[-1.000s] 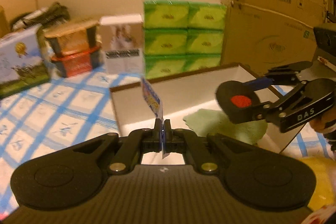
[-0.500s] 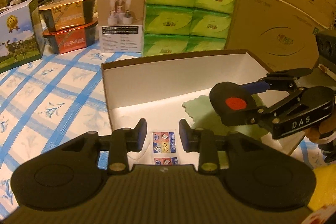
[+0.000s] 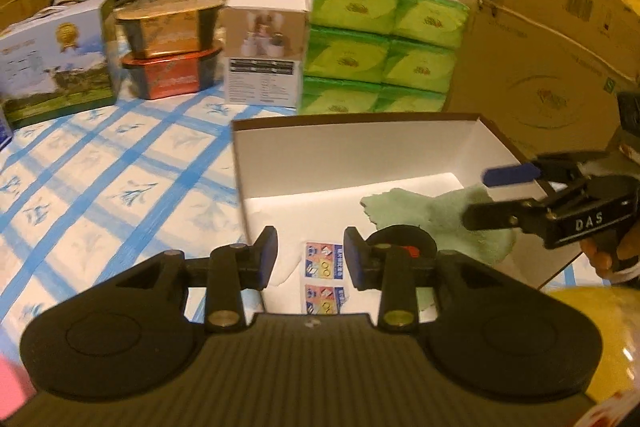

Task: Organize soft objects
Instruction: 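Open the left gripper to drop the card while the right gripper drops the coaster, then move both grippers back to the blue towel and knit sock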

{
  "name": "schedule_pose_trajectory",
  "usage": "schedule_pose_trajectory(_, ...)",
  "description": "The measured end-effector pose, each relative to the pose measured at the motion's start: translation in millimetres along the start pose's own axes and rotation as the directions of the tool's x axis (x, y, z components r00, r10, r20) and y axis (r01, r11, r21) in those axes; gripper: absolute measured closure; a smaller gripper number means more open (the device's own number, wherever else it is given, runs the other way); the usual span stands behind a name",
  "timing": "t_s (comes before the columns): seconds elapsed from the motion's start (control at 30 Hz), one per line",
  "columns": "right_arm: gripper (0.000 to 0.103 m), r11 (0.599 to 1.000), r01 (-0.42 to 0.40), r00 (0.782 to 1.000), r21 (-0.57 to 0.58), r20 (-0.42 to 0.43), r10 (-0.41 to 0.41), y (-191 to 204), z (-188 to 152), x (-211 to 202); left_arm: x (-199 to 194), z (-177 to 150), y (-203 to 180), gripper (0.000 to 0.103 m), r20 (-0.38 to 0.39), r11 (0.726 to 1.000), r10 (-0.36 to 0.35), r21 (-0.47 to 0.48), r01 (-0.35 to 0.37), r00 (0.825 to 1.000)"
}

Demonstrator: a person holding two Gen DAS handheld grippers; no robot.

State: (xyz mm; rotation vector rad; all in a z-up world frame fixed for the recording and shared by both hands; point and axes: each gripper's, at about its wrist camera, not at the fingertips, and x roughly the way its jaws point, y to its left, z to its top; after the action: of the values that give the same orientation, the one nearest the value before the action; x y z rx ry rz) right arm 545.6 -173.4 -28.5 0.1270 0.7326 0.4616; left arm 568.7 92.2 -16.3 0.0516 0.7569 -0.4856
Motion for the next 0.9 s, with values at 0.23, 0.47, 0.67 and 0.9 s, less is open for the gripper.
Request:
schedule_pose_trajectory(0.23,0.013,0.999,0.010,1.000,0.046,0.024,-0.011,-8.4,-15.6,-40.5,-43.4,-8.6,10.3,0.071,0.038,0.992,0.102,-0.080,-0.099,0.994)
schedule_pose_trajectory(0.47,0.013,0.997,-0.027,0.998,0.069,0.059,0.023,-0.9,-34.9,-92.5,-103.0,-32.6,6.4,0.071,0.077,0.973,0.168,-0.172,-0.152,0.983)
schedule_pose_trajectory(0.67,0.014,0.995,-0.056,0.995,0.088,0.087,0.048,15.1,-54.8,-137.4,-145.7,-61.0,-20.7,0.071,0.059,0.966,0.205,-0.170,-0.193,0.977)
schedule_pose_trajectory(0.9,0.014,0.992,-0.059,0.993,0.108,0.104,0.048,35.2,-89.2,-183.5,-188.2,-94.1,-75.9,0.070,0.039,0.955,0.279,-0.119,-0.273,0.959)
